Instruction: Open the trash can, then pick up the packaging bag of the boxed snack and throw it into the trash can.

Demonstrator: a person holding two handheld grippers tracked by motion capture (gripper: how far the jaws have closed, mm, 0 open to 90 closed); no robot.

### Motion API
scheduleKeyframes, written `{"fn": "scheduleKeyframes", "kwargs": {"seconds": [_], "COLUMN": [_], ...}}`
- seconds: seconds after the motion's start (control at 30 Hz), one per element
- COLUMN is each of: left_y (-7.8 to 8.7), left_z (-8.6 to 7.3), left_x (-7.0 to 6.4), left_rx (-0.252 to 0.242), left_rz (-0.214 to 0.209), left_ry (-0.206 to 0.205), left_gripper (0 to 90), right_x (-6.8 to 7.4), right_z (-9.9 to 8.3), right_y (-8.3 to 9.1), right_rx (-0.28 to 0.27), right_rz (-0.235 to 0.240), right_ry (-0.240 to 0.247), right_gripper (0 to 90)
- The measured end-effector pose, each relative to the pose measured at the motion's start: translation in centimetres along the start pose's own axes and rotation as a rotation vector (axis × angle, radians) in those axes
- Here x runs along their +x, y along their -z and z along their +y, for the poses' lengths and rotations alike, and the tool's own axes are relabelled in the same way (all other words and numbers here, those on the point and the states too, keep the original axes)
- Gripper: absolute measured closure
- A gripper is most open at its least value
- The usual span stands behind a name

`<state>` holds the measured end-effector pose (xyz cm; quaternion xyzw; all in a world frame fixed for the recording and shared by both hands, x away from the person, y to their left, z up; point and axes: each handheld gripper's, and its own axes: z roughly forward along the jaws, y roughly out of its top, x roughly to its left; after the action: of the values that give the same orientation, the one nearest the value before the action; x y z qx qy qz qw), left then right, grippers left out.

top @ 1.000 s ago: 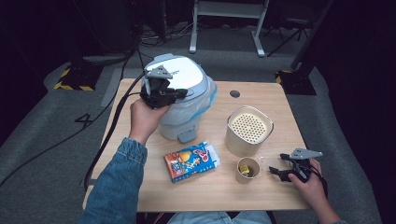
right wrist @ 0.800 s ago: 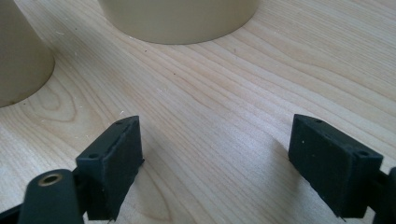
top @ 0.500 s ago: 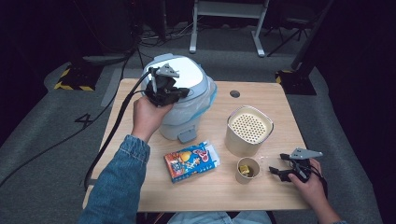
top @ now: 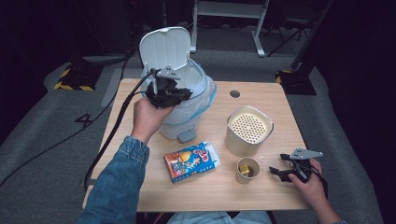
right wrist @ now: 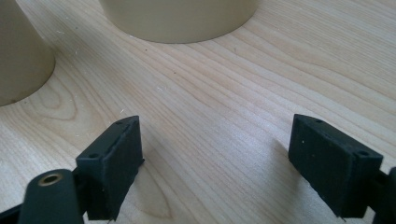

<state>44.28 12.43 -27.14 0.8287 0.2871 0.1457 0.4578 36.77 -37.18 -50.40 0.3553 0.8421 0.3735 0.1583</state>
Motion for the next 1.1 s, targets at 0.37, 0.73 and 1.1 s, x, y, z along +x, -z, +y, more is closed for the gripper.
{"fn": "scheduleKeyframes", "kwargs": {"seconds": [0.37, 0.73, 1.1], "left_y": [3.8, 6.1, 5.6], "left_z": [-2.4, -7.4, -13.9], "left_x": [-1.8, -2.4, -2.7], "left_rx": [-0.031, -0.023, 0.029], "left_rz": [-0.098, -0.059, 0.025], "left_ry": [-0.076, -0.063, -0.062], "left_gripper": [53.2, 47.4, 46.5], "right_x": [0.0, 0.0, -0.1], "right_z": [0.0, 0.0, 0.6], "right_y": [0.0, 0.0, 1.1], "right_rx": [0.000, 0.001, -0.011], "right_rz": [0.000, -0.004, 0.017], "right_ry": [0.000, -0.003, -0.007], "right_gripper": [17.7, 18.9, 34.9]}}
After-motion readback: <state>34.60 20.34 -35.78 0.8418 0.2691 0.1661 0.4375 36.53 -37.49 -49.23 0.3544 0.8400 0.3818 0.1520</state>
